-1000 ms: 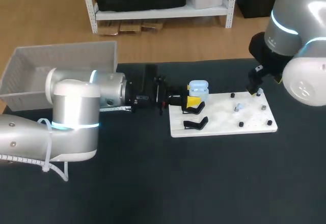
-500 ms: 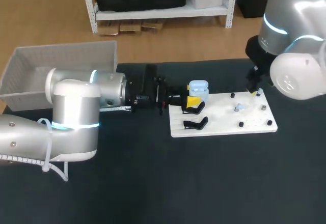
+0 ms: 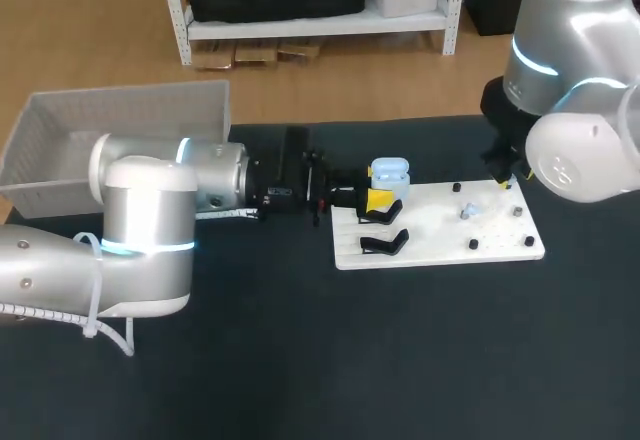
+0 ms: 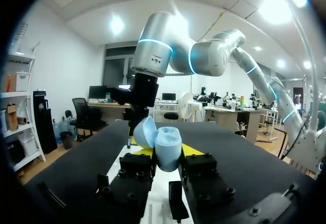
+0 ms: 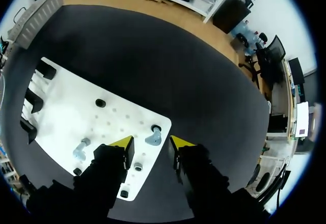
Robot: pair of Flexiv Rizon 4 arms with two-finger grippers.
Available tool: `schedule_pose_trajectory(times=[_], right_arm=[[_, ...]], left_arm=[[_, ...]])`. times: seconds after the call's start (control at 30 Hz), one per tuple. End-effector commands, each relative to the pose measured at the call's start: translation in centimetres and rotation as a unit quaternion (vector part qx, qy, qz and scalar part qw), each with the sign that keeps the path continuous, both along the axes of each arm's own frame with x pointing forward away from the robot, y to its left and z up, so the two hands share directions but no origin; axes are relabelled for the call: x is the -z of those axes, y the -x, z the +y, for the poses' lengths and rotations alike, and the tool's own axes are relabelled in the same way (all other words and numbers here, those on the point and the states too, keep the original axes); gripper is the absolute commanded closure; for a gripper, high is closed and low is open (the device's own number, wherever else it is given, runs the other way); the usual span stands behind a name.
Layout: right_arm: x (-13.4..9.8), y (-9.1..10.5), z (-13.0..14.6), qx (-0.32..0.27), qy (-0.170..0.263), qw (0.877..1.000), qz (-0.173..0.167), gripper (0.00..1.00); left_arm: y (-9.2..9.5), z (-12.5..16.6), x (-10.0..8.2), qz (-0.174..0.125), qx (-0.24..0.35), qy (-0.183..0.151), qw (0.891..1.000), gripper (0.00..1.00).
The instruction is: Pick up each earbud case from the left stands, insert the matching earbuds, close the lid, and place the case in the box.
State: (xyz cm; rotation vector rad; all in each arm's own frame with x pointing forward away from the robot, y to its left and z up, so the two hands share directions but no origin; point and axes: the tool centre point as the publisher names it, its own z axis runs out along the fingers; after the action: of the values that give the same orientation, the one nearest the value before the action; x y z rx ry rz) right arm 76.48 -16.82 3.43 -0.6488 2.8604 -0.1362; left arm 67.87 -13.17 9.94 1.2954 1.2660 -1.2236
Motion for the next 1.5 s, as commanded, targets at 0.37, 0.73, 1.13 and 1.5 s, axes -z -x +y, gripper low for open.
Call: schedule_pose_trajectory(times=[0.37,0.73,1.13,1.5], right_arm=[[0.9,0.2,-0.1,0.018,0.013,1.0,-0.018,0.66],[1.1,-0.2,-0.2,0.024,0.018,0.999,-0.026,0.78],[1.4,-0.3,-0.3,0.028,0.023,0.999,-0.03,1.0],[-2.1,1.3,0.0,0.021,0.03,0.998,-0.051,1.0]], left_arm=[[-0.1,0.0,0.1,-0.001,0.0,0.002,1.0,1.0],[-0.1,0.0,0.1,-0.001,0.0,0.002,1.0,1.0],[-0.1,0.0,0.1,-0.001,0.0,0.002,1.0,1.0],[-0.1,0.0,0.1,-0.001,0.0,0.002,1.0,1.0]])
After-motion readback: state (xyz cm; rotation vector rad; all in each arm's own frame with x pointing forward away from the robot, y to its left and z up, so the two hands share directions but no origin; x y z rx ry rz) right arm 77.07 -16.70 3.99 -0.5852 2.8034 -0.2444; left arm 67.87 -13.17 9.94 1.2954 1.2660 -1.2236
